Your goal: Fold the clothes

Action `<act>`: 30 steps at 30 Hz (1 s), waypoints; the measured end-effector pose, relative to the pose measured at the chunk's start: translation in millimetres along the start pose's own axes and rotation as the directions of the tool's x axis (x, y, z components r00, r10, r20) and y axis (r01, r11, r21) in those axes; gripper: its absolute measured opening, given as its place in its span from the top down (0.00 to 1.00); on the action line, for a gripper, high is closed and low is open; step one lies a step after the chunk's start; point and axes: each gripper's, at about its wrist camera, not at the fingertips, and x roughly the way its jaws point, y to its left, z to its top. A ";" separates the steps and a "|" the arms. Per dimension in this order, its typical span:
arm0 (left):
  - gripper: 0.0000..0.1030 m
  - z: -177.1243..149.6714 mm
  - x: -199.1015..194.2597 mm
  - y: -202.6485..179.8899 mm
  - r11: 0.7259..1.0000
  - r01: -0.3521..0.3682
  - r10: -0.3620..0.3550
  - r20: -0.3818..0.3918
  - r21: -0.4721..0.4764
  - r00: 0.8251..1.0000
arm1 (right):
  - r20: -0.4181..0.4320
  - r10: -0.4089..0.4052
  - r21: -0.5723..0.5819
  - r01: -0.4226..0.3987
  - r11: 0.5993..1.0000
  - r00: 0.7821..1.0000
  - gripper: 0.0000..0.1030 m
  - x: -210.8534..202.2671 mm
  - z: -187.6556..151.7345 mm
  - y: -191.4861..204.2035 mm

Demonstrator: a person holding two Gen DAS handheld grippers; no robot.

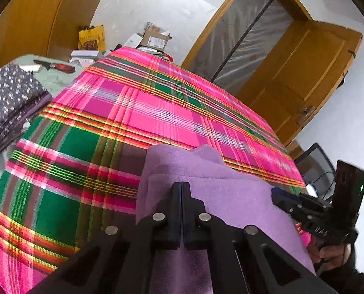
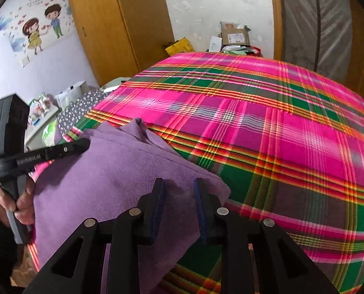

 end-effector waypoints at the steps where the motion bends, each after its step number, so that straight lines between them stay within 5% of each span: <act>1: 0.98 0.9 -0.4 2.3 1.000 0.013 -0.013 -0.005 -0.013 1.000 | -0.002 0.002 -0.005 -0.002 1.000 1.000 0.76 0.7 0.5 0.2; 5: 0.99 -1.3 -15.0 -8.4 1.000 -0.024 0.024 -0.002 0.004 1.000 | -0.006 0.034 0.056 -0.034 0.998 0.999 0.76 -8.3 1.7 -3.7; 15: 0.98 -38.0 -54.3 -23.5 0.996 -0.073 0.072 0.031 0.055 0.997 | 0.036 0.114 -0.030 -0.113 0.993 0.993 0.73 -57.4 -39.0 31.3; 26: 0.98 -63.3 -63.4 -15.7 0.997 -0.079 0.079 0.019 0.022 0.997 | -0.013 0.091 -0.095 -0.092 0.991 0.996 0.72 -44.3 -58.4 41.4; 30: 0.98 -58.5 -81.4 -21.8 0.993 -0.111 0.108 0.077 0.034 0.991 | -0.021 0.079 -0.107 -0.080 0.991 0.997 0.72 -47.7 -56.4 44.1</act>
